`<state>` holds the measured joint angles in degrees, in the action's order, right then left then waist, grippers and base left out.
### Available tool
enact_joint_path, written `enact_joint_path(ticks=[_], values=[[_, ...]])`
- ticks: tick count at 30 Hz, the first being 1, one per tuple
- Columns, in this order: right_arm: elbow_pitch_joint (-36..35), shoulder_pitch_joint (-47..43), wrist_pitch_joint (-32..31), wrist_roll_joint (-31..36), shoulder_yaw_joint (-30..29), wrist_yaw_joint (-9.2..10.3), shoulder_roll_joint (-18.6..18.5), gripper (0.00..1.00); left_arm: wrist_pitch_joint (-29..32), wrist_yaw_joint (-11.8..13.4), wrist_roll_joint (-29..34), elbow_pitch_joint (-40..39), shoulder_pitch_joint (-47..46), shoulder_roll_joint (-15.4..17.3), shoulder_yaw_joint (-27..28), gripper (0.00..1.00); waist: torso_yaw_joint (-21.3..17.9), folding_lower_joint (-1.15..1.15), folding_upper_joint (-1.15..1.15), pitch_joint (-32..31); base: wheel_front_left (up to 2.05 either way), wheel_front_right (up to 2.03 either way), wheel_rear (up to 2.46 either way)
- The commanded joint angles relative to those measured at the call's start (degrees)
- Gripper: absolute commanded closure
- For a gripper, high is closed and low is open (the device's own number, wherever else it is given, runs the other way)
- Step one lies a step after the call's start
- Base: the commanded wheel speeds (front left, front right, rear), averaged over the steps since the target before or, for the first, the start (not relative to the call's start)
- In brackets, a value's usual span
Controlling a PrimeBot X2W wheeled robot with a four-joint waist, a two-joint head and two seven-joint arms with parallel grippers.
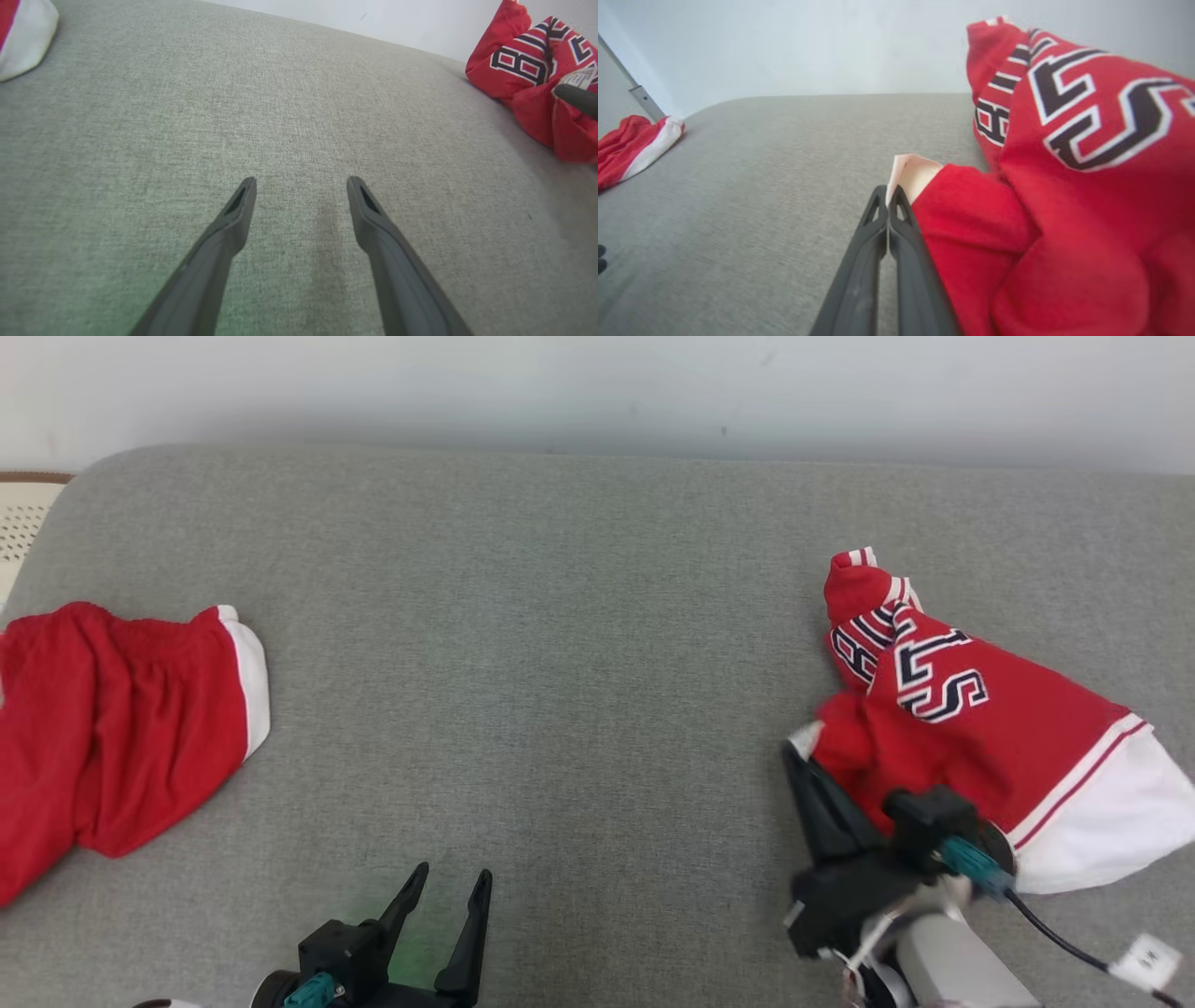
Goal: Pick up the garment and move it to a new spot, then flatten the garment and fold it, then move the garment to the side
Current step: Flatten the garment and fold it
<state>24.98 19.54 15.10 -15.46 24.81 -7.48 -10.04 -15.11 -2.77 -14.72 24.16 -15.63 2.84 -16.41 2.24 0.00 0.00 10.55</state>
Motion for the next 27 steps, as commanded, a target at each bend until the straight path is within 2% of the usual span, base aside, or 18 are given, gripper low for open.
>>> enact_joint_path(ticks=[1, 4, 5, 10, 17, 18, 19, 20, 23, 27], values=[[-1.39, 2.85, 0.06, -0.76, 3.51, -0.02, -0.07, 1.0, -0.08, 0.11, -0.42, 0.23, -0.02, 0.08, -0.17, 0.0, 1.0, 0.0, 0.0, -0.32, 0.0, 0.0, 0.0], [-2.59, 7.43, 0.05, -1.85, 9.73, -0.02, 0.46, 1.0, -0.08, 0.2, -0.72, 0.35, 0.06, 0.08, -0.43, 0.0, 2.2, 0.0, 0.0, -0.6, 0.0, 0.0, 0.0], [-2.59, 7.43, 0.05, -1.85, 9.73, -0.02, 0.46, 1.0, -0.08, 0.2, -0.72, 0.35, 0.06, 0.08, -0.43, 0.0, 2.2, 0.0, 0.0, -0.6, 0.0, 0.0, 0.0], [-1.62, 15.04, 0.06, -4.48, 20.77, -0.02, 1.79, 1.0, -0.08, 0.53, -1.49, 0.35, 0.28, 0.08, -1.27, 0.0, 4.83, 0.0, 0.0, -0.86, 0.0, 0.0, 0.0], [5.43, 21.24, -0.39, -11.62, 35.92, -0.02, 3.77, 1.0, -0.08, 0.86, -2.5, 0.71, 0.87, 0.08, -2.14, 0.0, 8.2, 0.0, 0.0, -0.96, 0.0, 0.0, 0.0], [7.03, 21.98, -0.96, -13.28, 37.88, -0.02, 3.97, 0.96, -0.08, 0.91, -2.47, 0.72, 0.9, 0.08, -2.19, 0.0, 8.48, 0.0, 0.0, -0.97, 0.0, 0.0, 0.0], [8.12, 22.54, -1.23, -15.36, 39.59, -0.02, 4.22, 0.4, -0.08, 1.02, -2.36, 0.73, 0.98, 0.08, -2.19, 0.0, 8.62, 0.0, 0.0, -0.99, 0.0, 0.0, 0.0], [8.82, 22.93, -1.25, -17.2, 41.29, -0.02, 4.49, 0.0, -0.08, 1.07, -2.39, 0.73, 1.03, 0.07, -2.21, 0.0, 8.7, 0.0, 0.0, -1.01, 0.0, 0.0, 0.0], [9.94, 23.94, -0.94, -21.93, 45.27, -0.02, 3.87, 0.0, -0.08, 1.33, -2.25, 0.71, 1.13, 0.07, -1.57, 0.0, 8.17, 0.0, 0.0, -1.01, 0.0, 0.0, 0.0], [8.02, 24.25, -1.03, -26.81, 47.98, -0.02, 0.63, 0.0, -0.08, 1.65, -1.41, 0.94, 1.11, 0.08, -0.46, 0.0, 6.46, 0.0, 0.0, -1.37, 0.0, 0.0, 0.0]])
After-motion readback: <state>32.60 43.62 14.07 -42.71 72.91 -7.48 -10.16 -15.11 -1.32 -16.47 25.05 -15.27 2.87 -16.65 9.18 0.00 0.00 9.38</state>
